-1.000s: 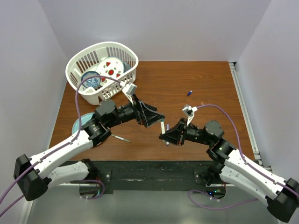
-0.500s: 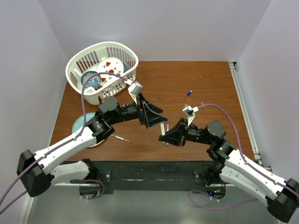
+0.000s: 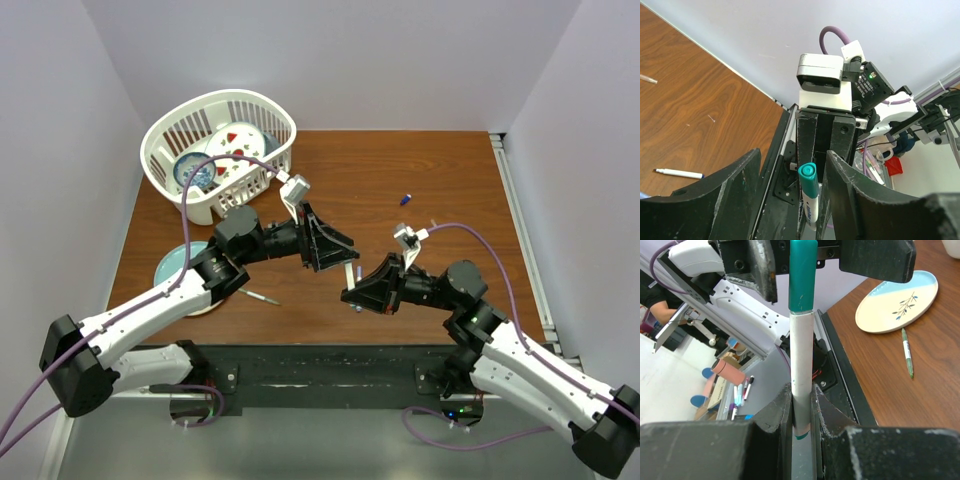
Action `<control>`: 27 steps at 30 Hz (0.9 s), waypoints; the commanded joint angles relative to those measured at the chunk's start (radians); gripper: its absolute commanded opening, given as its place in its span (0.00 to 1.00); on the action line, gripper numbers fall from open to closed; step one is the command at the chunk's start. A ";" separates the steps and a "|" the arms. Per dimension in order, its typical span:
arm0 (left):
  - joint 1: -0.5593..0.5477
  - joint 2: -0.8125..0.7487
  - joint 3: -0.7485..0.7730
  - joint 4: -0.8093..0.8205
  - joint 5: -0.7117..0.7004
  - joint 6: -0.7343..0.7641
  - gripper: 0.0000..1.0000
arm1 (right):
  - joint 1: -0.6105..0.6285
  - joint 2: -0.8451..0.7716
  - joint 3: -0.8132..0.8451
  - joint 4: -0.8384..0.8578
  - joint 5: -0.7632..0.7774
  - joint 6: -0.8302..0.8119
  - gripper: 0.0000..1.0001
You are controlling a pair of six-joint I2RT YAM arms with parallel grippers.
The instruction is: Insert the pens into the pen caps
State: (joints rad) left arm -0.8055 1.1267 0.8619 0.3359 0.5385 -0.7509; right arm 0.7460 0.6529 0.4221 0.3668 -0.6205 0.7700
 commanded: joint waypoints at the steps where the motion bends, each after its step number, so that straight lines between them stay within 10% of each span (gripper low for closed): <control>1: -0.001 -0.004 0.014 0.060 -0.014 -0.027 0.59 | 0.001 -0.009 0.007 0.035 -0.008 0.008 0.00; 11: 0.000 -0.007 0.008 0.069 -0.015 -0.041 0.52 | 0.003 0.002 0.015 0.029 0.001 0.003 0.00; 17: -0.001 0.024 -0.001 0.094 0.043 -0.062 0.00 | 0.001 0.005 0.023 0.040 0.015 0.011 0.00; 27: -0.003 -0.005 -0.174 0.305 0.127 -0.173 0.00 | 0.001 0.004 0.070 0.092 0.131 -0.001 0.00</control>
State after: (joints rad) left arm -0.7929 1.1450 0.7689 0.5537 0.5758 -0.8749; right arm 0.7486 0.6716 0.4217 0.3492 -0.5991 0.7765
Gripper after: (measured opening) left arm 0.148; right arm 0.157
